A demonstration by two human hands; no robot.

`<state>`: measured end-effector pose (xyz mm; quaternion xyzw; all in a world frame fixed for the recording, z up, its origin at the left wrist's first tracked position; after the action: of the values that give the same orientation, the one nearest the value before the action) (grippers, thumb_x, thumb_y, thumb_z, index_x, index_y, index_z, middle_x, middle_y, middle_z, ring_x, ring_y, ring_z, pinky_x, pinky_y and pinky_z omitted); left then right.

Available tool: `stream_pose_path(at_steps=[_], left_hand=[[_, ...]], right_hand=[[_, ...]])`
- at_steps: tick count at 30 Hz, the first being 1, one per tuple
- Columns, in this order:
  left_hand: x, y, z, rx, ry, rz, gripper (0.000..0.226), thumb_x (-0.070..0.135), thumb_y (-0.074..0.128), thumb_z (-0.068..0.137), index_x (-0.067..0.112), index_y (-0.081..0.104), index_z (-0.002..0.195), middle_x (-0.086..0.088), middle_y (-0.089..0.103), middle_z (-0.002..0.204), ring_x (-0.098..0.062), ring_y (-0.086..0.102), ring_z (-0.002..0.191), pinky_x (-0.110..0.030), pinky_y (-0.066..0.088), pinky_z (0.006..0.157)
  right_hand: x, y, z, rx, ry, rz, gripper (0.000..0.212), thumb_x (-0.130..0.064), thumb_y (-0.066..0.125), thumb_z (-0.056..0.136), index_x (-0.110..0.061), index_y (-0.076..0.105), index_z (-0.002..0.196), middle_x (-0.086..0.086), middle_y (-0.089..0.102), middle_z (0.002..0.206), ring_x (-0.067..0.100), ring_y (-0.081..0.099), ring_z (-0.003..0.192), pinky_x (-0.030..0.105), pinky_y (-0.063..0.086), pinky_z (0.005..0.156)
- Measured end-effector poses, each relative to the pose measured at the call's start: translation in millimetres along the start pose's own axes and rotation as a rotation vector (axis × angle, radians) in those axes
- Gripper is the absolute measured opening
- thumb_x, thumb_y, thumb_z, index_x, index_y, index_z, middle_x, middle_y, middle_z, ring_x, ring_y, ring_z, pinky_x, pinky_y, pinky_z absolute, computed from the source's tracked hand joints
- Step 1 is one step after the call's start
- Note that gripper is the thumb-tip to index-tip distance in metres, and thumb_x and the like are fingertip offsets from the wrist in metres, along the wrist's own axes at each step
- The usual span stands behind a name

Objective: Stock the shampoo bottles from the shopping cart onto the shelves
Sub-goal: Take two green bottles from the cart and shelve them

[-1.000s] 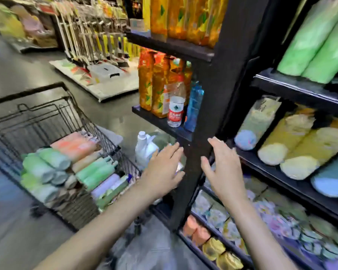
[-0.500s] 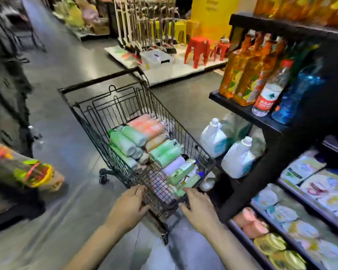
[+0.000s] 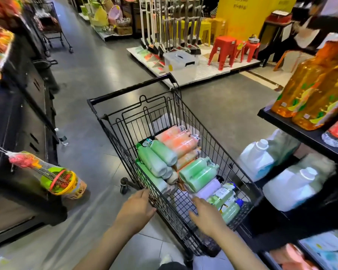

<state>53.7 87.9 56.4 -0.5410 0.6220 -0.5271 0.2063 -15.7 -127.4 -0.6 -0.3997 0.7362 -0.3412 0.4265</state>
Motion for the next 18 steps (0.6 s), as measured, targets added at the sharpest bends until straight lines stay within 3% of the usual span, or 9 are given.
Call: stream_pose_path(at_steps=[3, 7, 14, 18], left_hand=[[-19.8, -19.0, 35.0, 0.030, -0.024, -0.009, 0.068, 0.040, 0.049, 0.094, 0.013, 0.021, 0.150, -0.004, 0.027, 0.154, -0.021, 0.026, 0.141, -0.028, 0.025, 0.113], [-35.1, -38.7, 85.4, 0.033, -0.025, -0.028, 0.065, 0.037, 0.050, 0.094, 0.009, 0.025, 0.147, -0.008, 0.035, 0.149, -0.025, 0.034, 0.136, -0.031, 0.032, 0.110], [-51.1, -47.9, 183.1, -0.104, -0.006, -0.091, 0.066, 0.034, 0.047, 0.096, 0.006, 0.019, 0.149, -0.012, 0.028, 0.152, -0.025, 0.028, 0.139, -0.032, 0.029, 0.112], [-62.3, -36.5, 245.2, -0.189, -0.076, -0.157, 0.068, 0.038, 0.046, 0.096, 0.001, 0.020, 0.147, -0.018, 0.030, 0.150, -0.030, 0.033, 0.135, -0.037, 0.034, 0.109]], right_hand=[[-18.8, -16.7, 48.2, -0.026, -0.023, -0.002, 0.055, -0.040, 0.045, 0.096, -0.015, 0.034, 0.144, 0.009, 0.048, 0.139, 0.028, 0.052, 0.121, 0.034, 0.042, 0.097], [-35.4, -31.5, 115.3, -0.049, -0.036, -0.044, 0.048, -0.041, 0.044, 0.095, -0.013, 0.040, 0.134, 0.011, 0.057, 0.121, 0.030, 0.057, 0.108, 0.037, 0.047, 0.087], [-62.0, -44.5, 215.2, -0.107, -0.001, -0.052, 0.050, -0.038, 0.048, 0.093, -0.012, 0.038, 0.135, 0.017, 0.053, 0.128, 0.035, 0.055, 0.112, 0.041, 0.047, 0.088], [-72.5, -45.0, 271.5, -0.110, 0.053, -0.049, 0.064, -0.042, 0.051, 0.093, -0.010, 0.028, 0.144, 0.018, 0.047, 0.134, 0.035, 0.051, 0.117, 0.040, 0.046, 0.091]])
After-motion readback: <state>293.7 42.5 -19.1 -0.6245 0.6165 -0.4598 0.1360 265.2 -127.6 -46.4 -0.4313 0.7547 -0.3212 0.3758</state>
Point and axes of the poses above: each hand's wrist, its own z-axis towards the middle knuckle, its own y-axis out of the palm, x = y × z, the point moved 1 cm from there along z, towards the middle knuckle
